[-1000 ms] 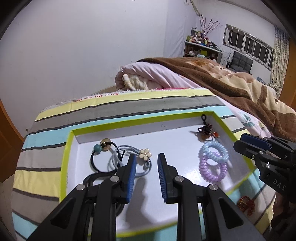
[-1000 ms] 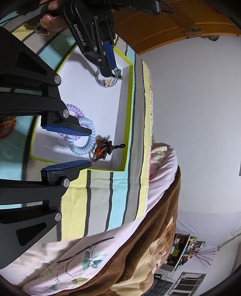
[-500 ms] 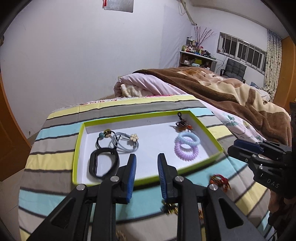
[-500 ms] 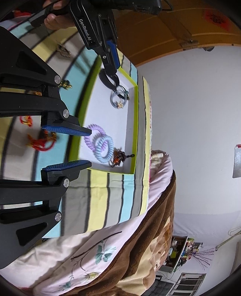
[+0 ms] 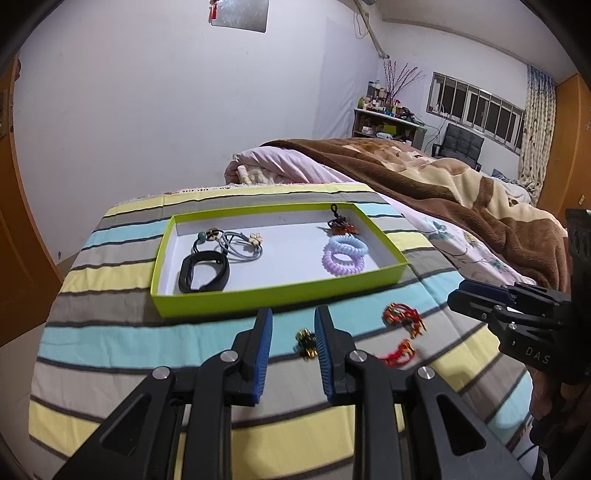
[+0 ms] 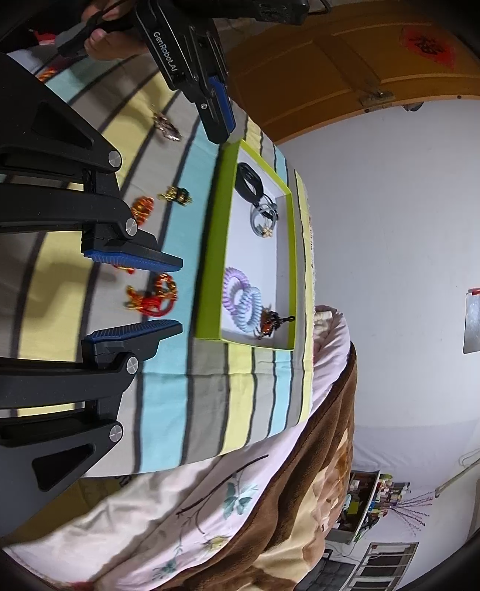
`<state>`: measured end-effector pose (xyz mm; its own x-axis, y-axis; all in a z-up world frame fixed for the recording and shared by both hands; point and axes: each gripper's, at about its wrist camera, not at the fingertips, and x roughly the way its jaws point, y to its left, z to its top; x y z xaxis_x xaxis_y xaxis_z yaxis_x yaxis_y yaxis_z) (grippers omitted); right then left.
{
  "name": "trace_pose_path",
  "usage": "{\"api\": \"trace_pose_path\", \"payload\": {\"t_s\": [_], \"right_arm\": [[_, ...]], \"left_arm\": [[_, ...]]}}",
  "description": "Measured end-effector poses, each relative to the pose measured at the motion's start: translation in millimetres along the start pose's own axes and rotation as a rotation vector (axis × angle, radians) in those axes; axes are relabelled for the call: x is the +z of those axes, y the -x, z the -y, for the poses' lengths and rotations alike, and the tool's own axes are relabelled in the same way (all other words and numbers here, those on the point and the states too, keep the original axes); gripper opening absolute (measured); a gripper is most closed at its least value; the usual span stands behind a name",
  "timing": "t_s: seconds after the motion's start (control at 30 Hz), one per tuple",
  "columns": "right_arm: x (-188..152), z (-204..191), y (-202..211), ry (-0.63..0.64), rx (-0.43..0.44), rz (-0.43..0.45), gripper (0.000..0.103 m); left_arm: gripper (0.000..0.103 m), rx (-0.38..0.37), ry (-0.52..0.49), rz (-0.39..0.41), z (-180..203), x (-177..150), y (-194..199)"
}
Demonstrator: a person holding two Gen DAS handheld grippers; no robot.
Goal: Organize jewelry
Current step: 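Withdraw both tools from the box back over the remaining jewelry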
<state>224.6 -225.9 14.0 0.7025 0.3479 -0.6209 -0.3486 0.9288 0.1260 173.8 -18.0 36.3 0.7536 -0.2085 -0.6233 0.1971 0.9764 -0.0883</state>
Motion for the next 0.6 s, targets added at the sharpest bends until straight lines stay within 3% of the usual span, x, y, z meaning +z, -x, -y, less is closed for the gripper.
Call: {"api": "trace_pose_path", "payload": {"t_s": [0.6], "right_arm": [[-28.8, -20.9, 11.3, 0.023, 0.050, -0.026, 0.028]], "left_arm": [[0.025, 0.048, 0.027, 0.007, -9.2, -43.8, 35.6]]}}
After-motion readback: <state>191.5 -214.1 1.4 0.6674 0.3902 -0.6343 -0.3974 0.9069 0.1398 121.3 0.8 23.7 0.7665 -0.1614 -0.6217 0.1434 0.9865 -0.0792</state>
